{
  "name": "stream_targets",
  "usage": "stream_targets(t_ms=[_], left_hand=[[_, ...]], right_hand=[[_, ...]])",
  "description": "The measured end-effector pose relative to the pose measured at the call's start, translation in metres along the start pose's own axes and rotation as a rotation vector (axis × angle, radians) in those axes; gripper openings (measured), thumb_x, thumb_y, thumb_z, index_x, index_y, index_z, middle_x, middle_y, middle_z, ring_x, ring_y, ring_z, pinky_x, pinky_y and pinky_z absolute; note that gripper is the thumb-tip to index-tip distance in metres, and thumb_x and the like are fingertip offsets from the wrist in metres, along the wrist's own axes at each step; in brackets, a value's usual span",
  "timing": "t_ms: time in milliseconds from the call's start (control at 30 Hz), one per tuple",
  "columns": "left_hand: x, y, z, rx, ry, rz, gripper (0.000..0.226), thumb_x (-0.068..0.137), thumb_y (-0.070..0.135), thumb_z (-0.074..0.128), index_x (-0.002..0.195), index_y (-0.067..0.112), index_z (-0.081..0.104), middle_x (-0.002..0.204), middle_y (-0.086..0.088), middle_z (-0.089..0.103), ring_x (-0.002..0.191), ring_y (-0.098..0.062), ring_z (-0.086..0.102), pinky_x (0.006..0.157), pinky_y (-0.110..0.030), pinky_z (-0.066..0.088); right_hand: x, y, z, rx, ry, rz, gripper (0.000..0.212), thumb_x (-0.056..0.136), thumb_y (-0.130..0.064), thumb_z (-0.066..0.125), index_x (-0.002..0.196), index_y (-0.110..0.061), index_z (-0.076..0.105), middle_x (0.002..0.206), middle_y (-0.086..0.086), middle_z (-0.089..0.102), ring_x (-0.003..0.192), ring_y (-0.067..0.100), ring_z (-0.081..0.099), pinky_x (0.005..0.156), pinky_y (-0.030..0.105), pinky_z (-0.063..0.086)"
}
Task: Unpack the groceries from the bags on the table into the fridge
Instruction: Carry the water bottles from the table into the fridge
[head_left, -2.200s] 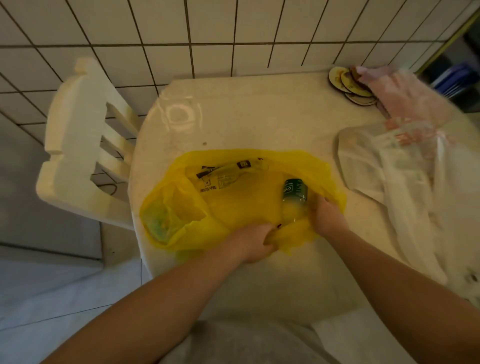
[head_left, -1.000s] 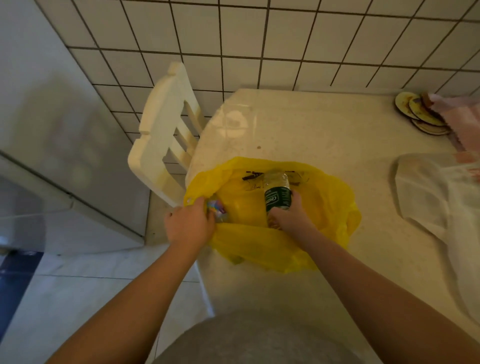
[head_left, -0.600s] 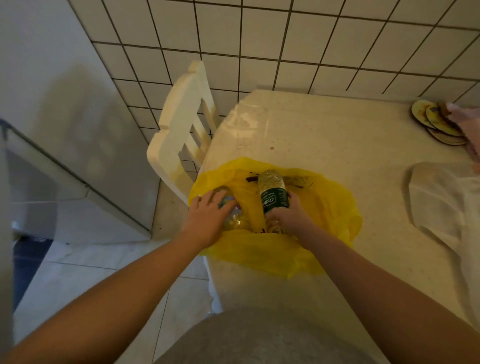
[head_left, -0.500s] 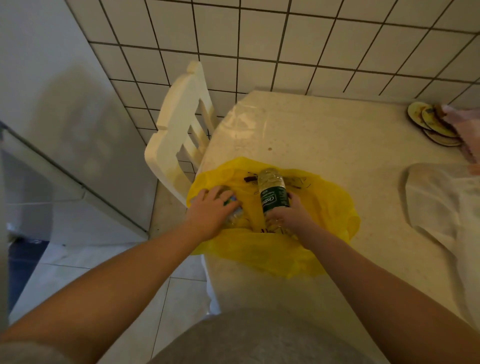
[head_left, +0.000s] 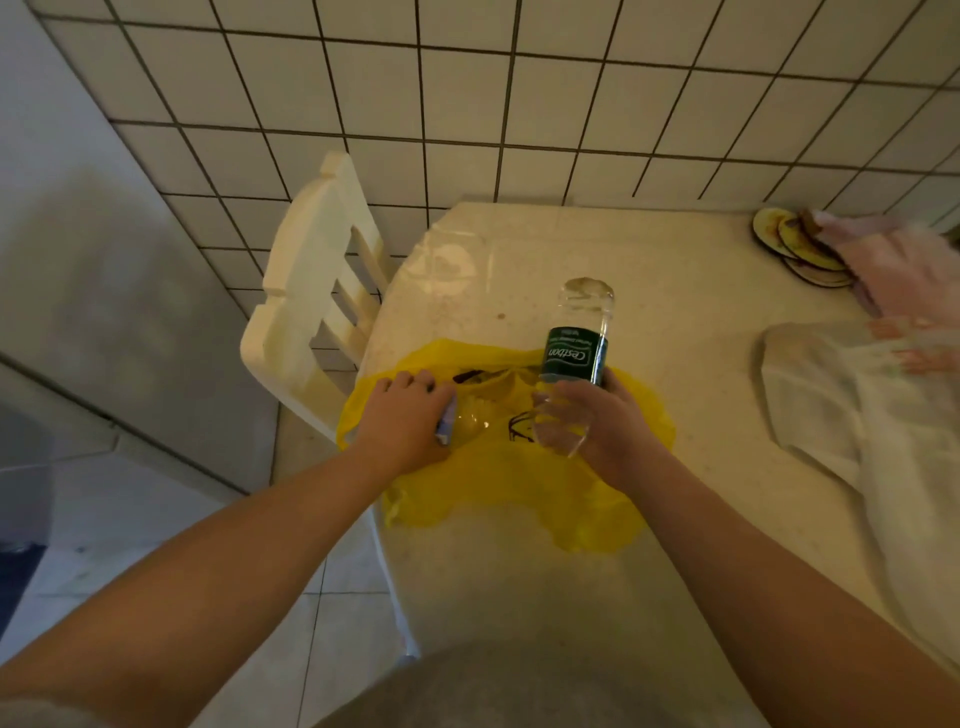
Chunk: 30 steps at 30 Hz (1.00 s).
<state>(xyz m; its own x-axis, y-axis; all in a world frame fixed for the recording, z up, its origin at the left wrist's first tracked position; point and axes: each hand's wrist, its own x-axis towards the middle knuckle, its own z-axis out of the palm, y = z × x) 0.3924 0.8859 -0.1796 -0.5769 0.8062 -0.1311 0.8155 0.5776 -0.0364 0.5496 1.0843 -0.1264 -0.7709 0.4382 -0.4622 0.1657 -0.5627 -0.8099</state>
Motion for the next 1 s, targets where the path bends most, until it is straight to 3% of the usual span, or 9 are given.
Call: stream_targets(t_ms=[100, 200, 267, 367, 467, 600, 733, 900, 1000], left_hand=[[0.005, 0.003, -0.013, -0.116, -0.002, -0.084, 0.061, 0.079, 0.058, 0.068, 0.128, 0.028, 0.047, 0.122, -0.003, 0.051, 0.106, -0.029, 0.053, 0.083, -0.040, 0.045], [0.008, 0.008, -0.020, -0.312, -0.054, -0.192, 0.058, 0.076, 0.065, 0.069, 0.115, 0.027, 0.050, 0.103, 0.000, 0.052, 0.090, -0.023, 0.055, 0.070, -0.038, 0.048], [0.008, 0.012, -0.022, -0.433, -0.107, -0.262, 0.057, 0.074, 0.068, 0.070, 0.108, 0.026, 0.052, 0.091, 0.005, 0.052, 0.082, -0.019, 0.056, 0.066, -0.036, 0.047], [0.004, 0.019, -0.027, -0.639, -0.175, -0.346, 0.053, 0.072, 0.064, 0.074, 0.101, 0.024, 0.055, 0.088, 0.004, 0.063, 0.076, -0.016, 0.062, 0.066, -0.038, 0.055], [-0.009, 0.027, -0.033, -0.502, -0.183, -0.297, 0.051, 0.075, 0.061, 0.074, 0.103, 0.024, 0.052, 0.097, 0.001, 0.061, 0.076, -0.015, 0.055, 0.062, -0.033, 0.045], [-0.029, 0.035, -0.035, -0.234, -0.174, -0.226, 0.060, 0.072, 0.064, 0.073, 0.113, 0.024, 0.053, 0.107, 0.000, 0.058, 0.094, -0.022, 0.060, 0.067, -0.033, 0.044], [-0.049, 0.040, -0.032, -0.253, -0.179, -0.292, 0.060, 0.071, 0.061, 0.071, 0.116, 0.024, 0.056, 0.108, 0.002, 0.061, 0.098, -0.021, 0.063, 0.074, -0.033, 0.050], [-0.074, 0.045, -0.041, -0.519, -0.237, -0.489, 0.051, 0.066, 0.062, 0.072, 0.099, 0.026, 0.058, 0.082, 0.006, 0.063, 0.074, -0.012, 0.064, 0.068, -0.030, 0.057], [-0.095, 0.045, -0.040, -0.852, -0.292, -0.599, 0.057, 0.064, 0.060, 0.078, 0.097, 0.016, 0.062, 0.080, -0.004, 0.068, 0.068, -0.018, 0.068, 0.061, -0.030, 0.057]], right_hand=[[-0.003, -0.010, 0.003, 0.140, -0.044, -0.008, 0.047, 0.091, -0.007, 0.063, 0.135, -0.016, 0.049, 0.106, 0.020, 0.066, 0.074, 0.029, 0.070, 0.063, 0.045, 0.055], [-0.004, -0.016, 0.005, 0.171, -0.057, -0.085, 0.045, 0.094, -0.010, 0.062, 0.136, -0.024, 0.050, 0.113, 0.015, 0.067, 0.096, 0.038, 0.070, 0.081, 0.061, 0.055], [-0.006, -0.019, 0.006, 0.181, -0.078, -0.143, 0.050, 0.093, -0.016, 0.064, 0.140, -0.023, 0.047, 0.113, 0.014, 0.066, 0.096, 0.034, 0.070, 0.077, 0.056, 0.058], [-0.009, -0.026, 0.009, 0.239, -0.097, -0.180, 0.076, 0.082, -0.028, 0.077, 0.145, -0.012, 0.039, 0.105, 0.013, 0.064, 0.088, 0.028, 0.069, 0.069, 0.044, 0.058], [-0.009, -0.032, 0.008, 0.322, -0.122, -0.115, 0.098, 0.064, -0.024, 0.092, 0.146, -0.008, 0.039, 0.109, 0.016, 0.059, 0.093, 0.031, 0.065, 0.080, 0.056, 0.053], [-0.015, -0.037, 0.001, 0.408, -0.135, -0.175, 0.075, 0.081, -0.004, 0.077, 0.144, -0.015, 0.038, 0.109, 0.015, 0.057, 0.073, 0.027, 0.066, 0.084, 0.060, 0.048], [-0.030, -0.039, 0.000, 0.373, -0.079, -0.197, 0.064, 0.085, -0.006, 0.072, 0.141, -0.021, 0.045, 0.118, 0.014, 0.061, 0.093, 0.031, 0.068, 0.091, 0.061, 0.048], [-0.060, -0.038, 0.004, 0.281, -0.077, -0.198, 0.058, 0.082, -0.018, 0.073, 0.135, -0.015, 0.048, 0.102, 0.012, 0.061, 0.083, 0.028, 0.064, 0.076, 0.049, 0.055], [-0.083, -0.031, 0.006, 0.198, -0.075, -0.182, 0.064, 0.070, -0.017, 0.079, 0.127, -0.011, 0.051, 0.097, 0.012, 0.062, 0.078, 0.026, 0.064, 0.062, 0.041, 0.056]])
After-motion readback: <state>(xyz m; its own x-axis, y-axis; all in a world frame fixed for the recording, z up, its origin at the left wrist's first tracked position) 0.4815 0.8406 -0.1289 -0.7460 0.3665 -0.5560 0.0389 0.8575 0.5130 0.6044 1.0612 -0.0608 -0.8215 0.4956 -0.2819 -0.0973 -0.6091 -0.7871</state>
